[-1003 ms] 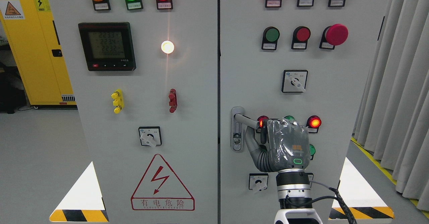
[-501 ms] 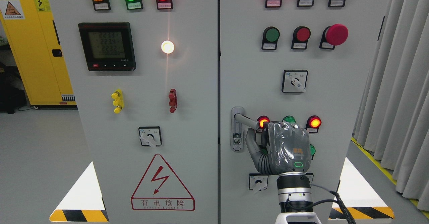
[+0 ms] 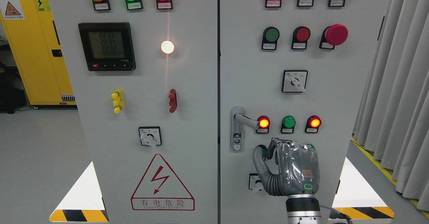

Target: Release door handle

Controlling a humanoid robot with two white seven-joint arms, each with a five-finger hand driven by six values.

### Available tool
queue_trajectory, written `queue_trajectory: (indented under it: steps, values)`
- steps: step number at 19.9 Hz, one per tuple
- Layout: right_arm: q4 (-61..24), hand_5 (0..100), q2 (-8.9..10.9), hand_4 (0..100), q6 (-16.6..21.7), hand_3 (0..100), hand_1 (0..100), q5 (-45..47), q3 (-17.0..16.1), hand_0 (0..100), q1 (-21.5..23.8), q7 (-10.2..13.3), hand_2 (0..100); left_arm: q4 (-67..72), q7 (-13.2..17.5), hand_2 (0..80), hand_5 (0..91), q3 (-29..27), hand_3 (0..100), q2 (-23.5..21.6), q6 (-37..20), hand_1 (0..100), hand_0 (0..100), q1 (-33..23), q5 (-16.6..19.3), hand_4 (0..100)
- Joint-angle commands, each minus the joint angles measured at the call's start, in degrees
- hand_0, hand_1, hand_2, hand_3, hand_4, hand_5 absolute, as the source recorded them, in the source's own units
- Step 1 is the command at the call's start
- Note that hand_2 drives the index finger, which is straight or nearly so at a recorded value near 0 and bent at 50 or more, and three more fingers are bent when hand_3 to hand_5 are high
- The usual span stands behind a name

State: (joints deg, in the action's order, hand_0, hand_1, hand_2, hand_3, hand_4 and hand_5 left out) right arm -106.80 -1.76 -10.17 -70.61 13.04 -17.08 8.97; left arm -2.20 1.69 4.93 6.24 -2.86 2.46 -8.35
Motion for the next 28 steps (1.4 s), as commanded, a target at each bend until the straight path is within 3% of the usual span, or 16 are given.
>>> queue_trajectory:
  steps: [1,3,5,6,8,28]
  values:
    - [-5.6,36,5.28,51,5.3,53,30,6.1,-5.4,60,4.9,1.7,35,0.0,0.0,0.0,0.0,0.0,0,0.0,0.0,56,12,0.0,0.0,0]
    - [-5.8,18,5.28,29,7.7,28,27,8.3,-6.6,61,5.0,1.8,17,0.0,0.0,0.0,0.0,0.0,0,0.0,0.0,56,12,0.0,0.0,0]
    - [-6.1,11,5.19,20,9.6,19,27,9.3,-7.1,62,5.0,2.6,10,0.0,0.0,0.0,0.0,0.0,0,0.0,0.0,56,12,0.0,0.0,0]
    - [-6.6,0,5.19,8,9.8,7,24,9.3,-7.1,63,5.0,3.0,1,0.0,0.0,0.0,0.0,0.0,0,0.0,0.0,56,12,0.0,0.0,0]
    - [-7.5,0,5.19,0,9.9,0,21,9.7,-7.2,65,5.0,3.3,0,0.0,0.0,0.0,0.0,0.0,0,0.0,0.0,56,12,0.0,0.0,0]
    - [-9.0,0,5.28,0,12.7,0,16,11.8,-7.3,68,5.9,4.2,0,0.0,0.0,0.0,0.0,0.0,0,0.0,0.0,56,12,0.0,0.0,0]
